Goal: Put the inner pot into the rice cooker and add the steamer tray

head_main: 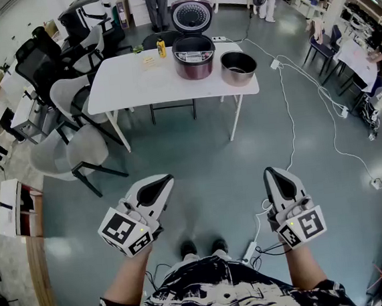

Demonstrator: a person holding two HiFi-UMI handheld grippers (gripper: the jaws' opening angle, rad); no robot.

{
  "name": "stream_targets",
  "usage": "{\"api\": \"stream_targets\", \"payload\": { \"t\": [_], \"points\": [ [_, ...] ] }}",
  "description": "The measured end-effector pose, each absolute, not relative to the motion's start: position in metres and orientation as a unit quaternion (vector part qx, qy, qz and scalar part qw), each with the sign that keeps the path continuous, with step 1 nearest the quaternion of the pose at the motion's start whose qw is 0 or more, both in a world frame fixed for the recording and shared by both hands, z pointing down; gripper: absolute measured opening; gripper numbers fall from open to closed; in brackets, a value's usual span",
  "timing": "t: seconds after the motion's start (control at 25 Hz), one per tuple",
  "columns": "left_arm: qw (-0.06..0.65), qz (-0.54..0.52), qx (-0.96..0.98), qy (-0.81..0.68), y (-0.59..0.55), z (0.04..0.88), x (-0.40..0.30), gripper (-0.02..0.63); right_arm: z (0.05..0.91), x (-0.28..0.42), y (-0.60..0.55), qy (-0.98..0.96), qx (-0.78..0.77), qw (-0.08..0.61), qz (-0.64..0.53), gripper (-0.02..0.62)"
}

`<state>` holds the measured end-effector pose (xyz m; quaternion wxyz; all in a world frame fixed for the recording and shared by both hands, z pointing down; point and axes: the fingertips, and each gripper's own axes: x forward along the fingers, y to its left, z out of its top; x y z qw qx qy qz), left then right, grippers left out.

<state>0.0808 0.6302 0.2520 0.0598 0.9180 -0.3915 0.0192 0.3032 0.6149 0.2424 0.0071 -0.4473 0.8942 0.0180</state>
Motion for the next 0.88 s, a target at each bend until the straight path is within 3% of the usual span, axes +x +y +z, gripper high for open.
{"api": "stream_targets", "payload": {
  "t": [0.48,0.64,0.72,0.8,0.88],
  "points": [
    [0.062,0.018,0.916,-0.396,0.631,0.253,0.077,0.005,0.243,0.301,0.615,0.896,-0.443,0.008,0.019,-0.003],
    [0.062,0.016,0.915,-0.398,0.631,0.251,0.077,0.005,0.238,0.301,0.611,0.901,-0.431,0.051,-0.008,-0.002],
    [0.062,0.016,0.915,-0.399,0.630,0.250,0.077,0.005,0.233,0.302,0.605,0.898,-0.432,0.082,-0.022,0.450],
    [0.062,0.016,0.914,-0.401,0.629,0.250,0.077,0.005,0.234,0.303,0.602,0.894,-0.440,0.088,-0.018,0.515],
    [0.063,0.016,0.913,-0.402,0.628,0.253,0.079,0.005,0.240,0.303,0.601,0.895,-0.438,0.082,-0.017,0.529]
  ]
}}
